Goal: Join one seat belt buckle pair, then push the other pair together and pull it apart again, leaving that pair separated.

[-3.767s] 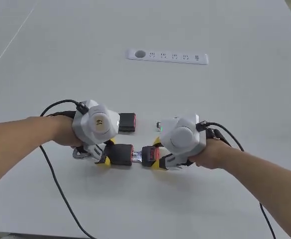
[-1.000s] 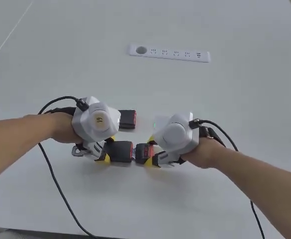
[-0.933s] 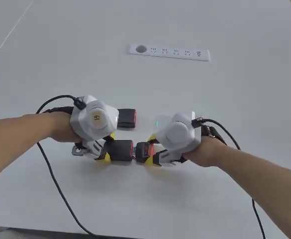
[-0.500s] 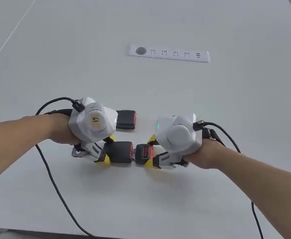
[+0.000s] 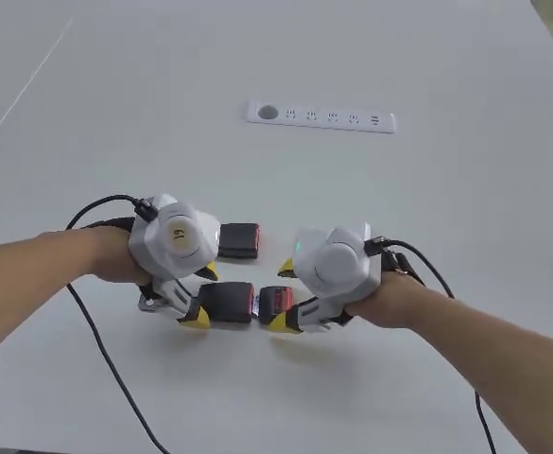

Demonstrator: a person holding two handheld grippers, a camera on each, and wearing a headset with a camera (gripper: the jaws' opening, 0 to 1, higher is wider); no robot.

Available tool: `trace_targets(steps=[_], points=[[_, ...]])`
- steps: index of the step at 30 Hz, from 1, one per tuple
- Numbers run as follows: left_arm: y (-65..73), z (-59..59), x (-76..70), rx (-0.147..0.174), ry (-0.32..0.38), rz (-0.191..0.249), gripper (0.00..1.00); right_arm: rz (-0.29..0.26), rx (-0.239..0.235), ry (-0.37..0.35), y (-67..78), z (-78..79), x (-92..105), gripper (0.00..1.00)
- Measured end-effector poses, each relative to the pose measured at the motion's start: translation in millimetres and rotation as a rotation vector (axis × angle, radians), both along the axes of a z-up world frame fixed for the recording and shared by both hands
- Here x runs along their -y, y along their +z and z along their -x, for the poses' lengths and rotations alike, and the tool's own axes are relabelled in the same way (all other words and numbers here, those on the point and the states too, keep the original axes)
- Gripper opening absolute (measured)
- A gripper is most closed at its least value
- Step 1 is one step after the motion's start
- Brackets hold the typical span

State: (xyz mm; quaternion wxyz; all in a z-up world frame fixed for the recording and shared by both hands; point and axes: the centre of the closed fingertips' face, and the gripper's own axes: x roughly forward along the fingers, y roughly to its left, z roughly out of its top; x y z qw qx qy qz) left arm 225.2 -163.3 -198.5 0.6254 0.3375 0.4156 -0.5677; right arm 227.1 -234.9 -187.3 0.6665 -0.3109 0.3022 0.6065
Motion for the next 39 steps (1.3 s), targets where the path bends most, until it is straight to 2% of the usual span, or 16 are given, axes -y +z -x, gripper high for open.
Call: trace_targets(steps=[2, 8, 10, 12, 14, 24, 28, 33, 36, 39], points=[[0.7, -4.9, -1.3, 0.005, 0.009, 0.009, 0.44, -0.001, 0.004, -0.003, 4.8, -1.1, 0.2, 0.45], [17.9, -8.1, 1.3, 0.023, 0.026, 0.018, 0.45, -0.008, 0.021, -0.015, 16.1, -6.5, 3.4, 0.46], [15.5, -15.2, -4.0, 0.028, 0.030, 0.017, 0.45, -0.007, 0.029, -0.019, 20.4, -9.3, 5.3, 0.46], [25.1, -12.7, -1.5, 0.034, 0.034, 0.016, 0.45, -0.008, 0.036, -0.024, 25.2, -12.2, 7.3, 0.47], [26.0, -19.2, -5.8, 0.044, 0.039, 0.016, 0.45, -0.007, 0.044, -0.027, 28.1, -15.1, 9.8, 0.47], [52.5, -39.5, -5.9, 0.086, 0.067, 0.031, 0.46, 0.008, 0.076, -0.054, 39.5, -34.2, 28.1, 0.47], [51.8, -57.5, -12.5, 0.100, 0.090, 0.049, 0.47, 0.013, 0.085, -0.072, 43.7, -42.9, 37.1, 0.47], [60.8, -60.7, -6.3, 0.107, 0.111, 0.064, 0.47, 0.016, 0.093, -0.088, 45.6, -52.7, 46.2, 0.47], [56.8, -69.3, -10.1, 0.110, 0.126, 0.070, 0.48, 0.017, 0.096, -0.102, 45.9, -58.5, 52.3, 0.47], [56.7, -70.5, -9.3, 0.108, 0.136, 0.068, 0.49, 0.022, 0.096, -0.114, 45.4, -63.8, 58.6, 0.47]])
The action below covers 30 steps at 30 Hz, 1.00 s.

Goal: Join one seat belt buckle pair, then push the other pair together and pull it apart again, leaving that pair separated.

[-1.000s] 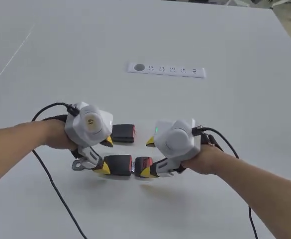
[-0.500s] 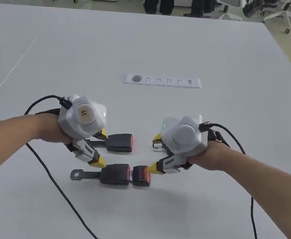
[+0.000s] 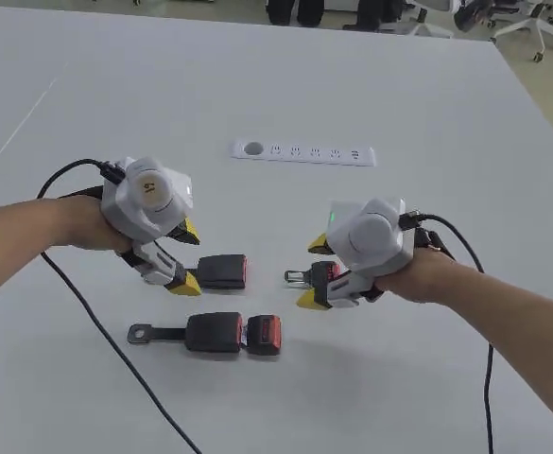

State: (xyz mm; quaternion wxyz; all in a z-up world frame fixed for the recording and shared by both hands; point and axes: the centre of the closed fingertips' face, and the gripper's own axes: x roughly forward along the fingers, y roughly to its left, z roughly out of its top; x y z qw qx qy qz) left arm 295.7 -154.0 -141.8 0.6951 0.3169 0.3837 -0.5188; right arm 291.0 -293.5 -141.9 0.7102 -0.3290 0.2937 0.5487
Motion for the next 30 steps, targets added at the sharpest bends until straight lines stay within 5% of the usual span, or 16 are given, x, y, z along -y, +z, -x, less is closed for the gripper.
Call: trace_targets(steps=[19, 30], points=[[-19.9, -18.5, -0.1, -0.033, 0.010, -0.030, 0.47, 0.056, -0.038, -0.031, -19.7, -22.7, 38.6, 0.45], [-35.0, -20.0, 4.6, -0.054, -0.032, -0.067, 0.44, 0.091, -0.046, 0.042, -28.7, -25.4, 41.4, 0.40]])
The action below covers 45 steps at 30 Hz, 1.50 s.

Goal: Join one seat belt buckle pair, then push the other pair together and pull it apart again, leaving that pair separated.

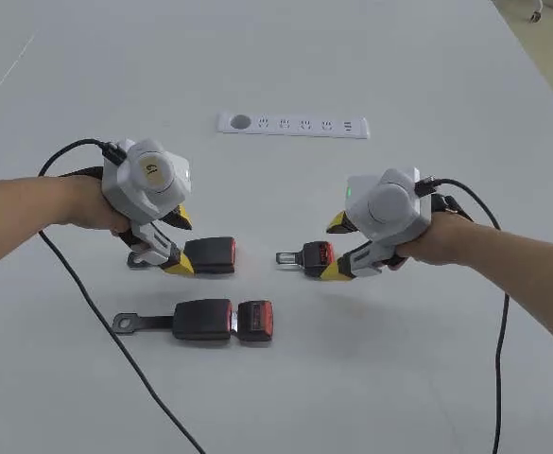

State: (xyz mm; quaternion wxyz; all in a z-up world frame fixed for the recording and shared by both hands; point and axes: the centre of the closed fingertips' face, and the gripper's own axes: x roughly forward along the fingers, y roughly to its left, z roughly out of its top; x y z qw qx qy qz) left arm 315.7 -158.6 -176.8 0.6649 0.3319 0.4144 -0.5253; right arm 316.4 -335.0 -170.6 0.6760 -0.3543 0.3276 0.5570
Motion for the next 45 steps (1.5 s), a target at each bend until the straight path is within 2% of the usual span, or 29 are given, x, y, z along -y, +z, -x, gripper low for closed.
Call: trace_targets(steps=[3, 6, 10, 13, 15, 19, 21, 26, 28, 33, 37, 45], points=[[-5.2, -2.9, -0.9, -0.003, -0.008, -0.008, 0.44, 0.008, -0.003, 0.019, -4.3, -1.2, 0.0, 0.39], [-1.2, 3.4, 4.8, -0.008, -0.019, -0.016, 0.43, 0.026, -0.006, 0.038, -7.2, -1.7, 1.0, 0.38], [-12.7, -2.1, 0.3, -0.017, -0.036, -0.034, 0.41, 0.031, -0.019, 0.043, -12.8, -4.9, -0.1, 0.38], [-16.6, -1.7, 0.7, -0.023, -0.045, -0.038, 0.39, 0.037, -0.024, 0.048, -15.3, -5.1, -0.7, 0.37], [-13.2, 3.1, 4.8, -0.028, -0.054, -0.040, 0.37, 0.045, -0.036, 0.046, -18.7, -3.9, 1.3, 0.37], [-23.3, -2.2, -0.4, -0.036, -0.068, -0.050, 0.37, 0.055, -0.045, 0.057, -22.3, -3.8, 0.4, 0.35], [-20.6, 1.2, 2.4, -0.043, -0.070, -0.048, 0.36, 0.054, -0.047, 0.062, -24.0, -4.1, -0.9, 0.34], [-24.1, 1.6, 3.6, -0.054, -0.085, -0.051, 0.35, 0.060, -0.058, 0.062, -33.1, -5.9, -2.7, 0.32], [-31.7, -5.6, -1.4, -0.058, -0.079, -0.046, 0.34, 0.059, -0.066, 0.056, -34.2, -6.9, -3.0, 0.32], [-27.2, -1.2, 1.9, -0.065, -0.089, -0.045, 0.32, 0.056, -0.065, 0.066, -34.4, -5.2, -2.5, 0.32], [-31.3, -3.3, -0.3, -0.061, -0.100, -0.044, 0.32, 0.054, -0.064, 0.070, -34.7, -5.7, -2.1, 0.31], [-29.5, -1.3, 1.7, -0.068, -0.116, -0.060, 0.31, 0.058, -0.062, 0.070, -35.3, -6.0, -1.4, 0.31]])
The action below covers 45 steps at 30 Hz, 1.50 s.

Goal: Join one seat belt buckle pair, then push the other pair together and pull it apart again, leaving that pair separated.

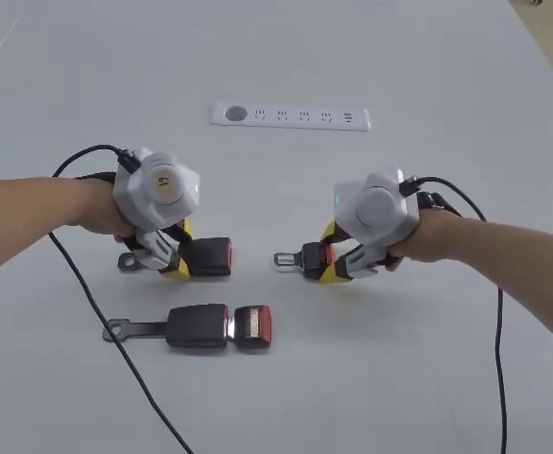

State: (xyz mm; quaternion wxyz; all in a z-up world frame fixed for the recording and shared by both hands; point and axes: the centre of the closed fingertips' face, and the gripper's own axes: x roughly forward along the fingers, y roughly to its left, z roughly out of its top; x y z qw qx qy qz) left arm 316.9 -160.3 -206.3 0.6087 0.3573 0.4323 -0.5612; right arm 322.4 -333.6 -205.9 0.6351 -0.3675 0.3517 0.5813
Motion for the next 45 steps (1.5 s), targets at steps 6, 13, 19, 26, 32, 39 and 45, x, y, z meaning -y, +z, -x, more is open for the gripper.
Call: trace_targets(steps=[6, 13, 19, 26, 32, 39, 45], points=[[-8.7, -6.8, -5.6, -0.005, 0.008, 0.005, 0.31, 0.007, 0.004, 0.004, -0.3, 0.3, -0.7, 0.31], [-3.4, -1.2, -0.9, 0.000, -0.005, 0.000, 0.31, 0.009, 0.009, 0.010, -0.4, -1.8, -2.7, 0.31], [-8.8, -6.6, -4.8, -0.001, -0.010, -0.008, 0.31, 0.002, 0.008, 0.009, 0.8, -0.8, -10.5, 0.31], [-0.8, 1.0, 0.6, -0.006, -0.004, -0.012, 0.31, -0.011, 0.006, 0.012, 1.6, -0.1, -21.5, 0.31], [-1.4, 0.9, -0.5, -0.013, -0.006, -0.019, 0.31, -0.013, 0.006, 0.012, 1.6, -0.3, -32.6, 0.31], [-6.3, -2.4, -3.4, -0.016, -0.007, -0.027, 0.31, -0.013, 0.010, 0.020, 1.4, -0.3, -44.6, 0.31], [-2.8, 0.3, -2.0, -0.017, -0.004, -0.029, 0.31, -0.013, 0.018, 0.016, 2.6, -2.1, -51.1, 0.31]])
